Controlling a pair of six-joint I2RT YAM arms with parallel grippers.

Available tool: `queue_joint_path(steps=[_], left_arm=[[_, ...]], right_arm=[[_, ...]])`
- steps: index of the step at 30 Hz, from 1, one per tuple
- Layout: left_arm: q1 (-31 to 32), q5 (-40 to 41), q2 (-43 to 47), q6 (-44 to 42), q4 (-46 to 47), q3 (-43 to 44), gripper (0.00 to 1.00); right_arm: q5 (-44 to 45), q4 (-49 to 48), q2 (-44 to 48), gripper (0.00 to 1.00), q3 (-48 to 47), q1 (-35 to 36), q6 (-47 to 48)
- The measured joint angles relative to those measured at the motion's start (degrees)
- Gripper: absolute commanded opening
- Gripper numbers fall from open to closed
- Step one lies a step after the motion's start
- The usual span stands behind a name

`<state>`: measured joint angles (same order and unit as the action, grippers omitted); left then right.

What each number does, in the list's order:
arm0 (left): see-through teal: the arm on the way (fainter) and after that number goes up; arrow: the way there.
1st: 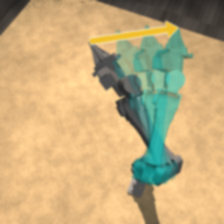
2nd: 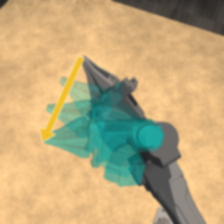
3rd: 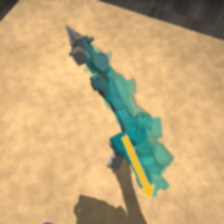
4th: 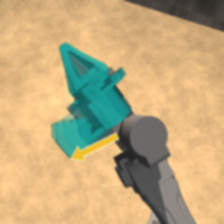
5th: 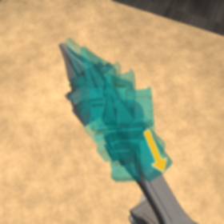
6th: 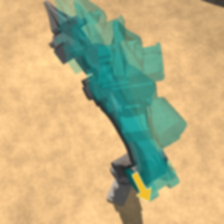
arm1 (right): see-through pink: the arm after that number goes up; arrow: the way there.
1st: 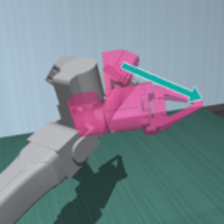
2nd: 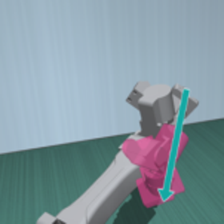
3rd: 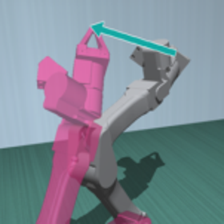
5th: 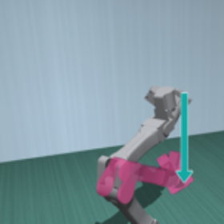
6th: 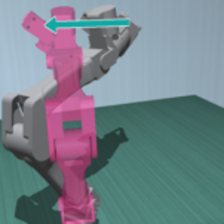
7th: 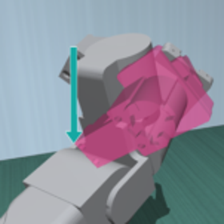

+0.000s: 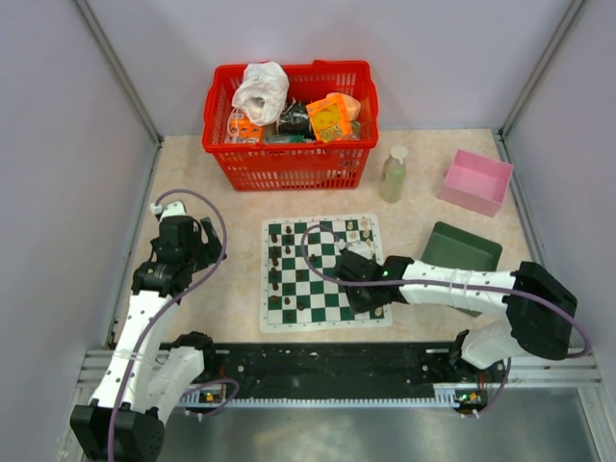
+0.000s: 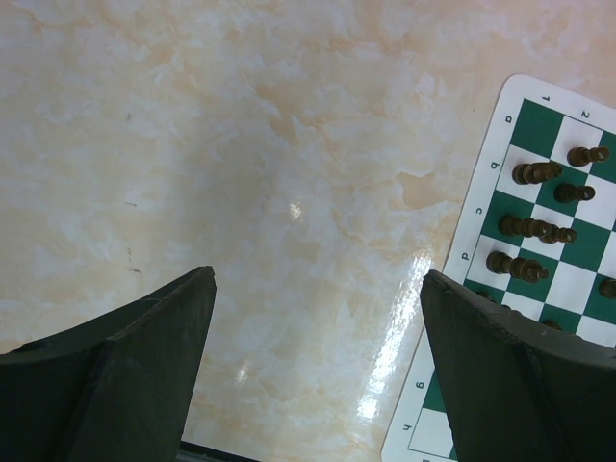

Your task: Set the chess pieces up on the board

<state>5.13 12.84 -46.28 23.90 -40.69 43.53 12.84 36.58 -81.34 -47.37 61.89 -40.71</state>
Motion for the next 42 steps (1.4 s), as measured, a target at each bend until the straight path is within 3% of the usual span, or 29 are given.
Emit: queue_joint_path(steps=[9,15,22,30,42], left_arm=[[0.0,0.0,0.0,0.0,0.0,0.0,0.93],[0.0,0.0,0.0,0.0,0.0,0.0,0.93],[0.0,0.0,0.0,0.0,0.0,0.0,0.93],[0.0,0.0,0.0,0.0,0.0,0.0,0.93],[0.0,0.0,0.0,0.0,0.0,0.0,0.93]], right_arm=[[2.7,0.8,-0.9,0.41,-13.4,0.0,5.0],[3.9,-1.6,-12.0,0.41,-25.1,-1.9,9.3],[0.0,-4.7,-21.8,0.41,-33.9,-9.2,11.1],[-3.0,-5.7,-28.5,0.40,-38.4,-13.3,12.6],[-3.6,-5.5,-35.4,0.40,-43.7,-13.6,15.2]])
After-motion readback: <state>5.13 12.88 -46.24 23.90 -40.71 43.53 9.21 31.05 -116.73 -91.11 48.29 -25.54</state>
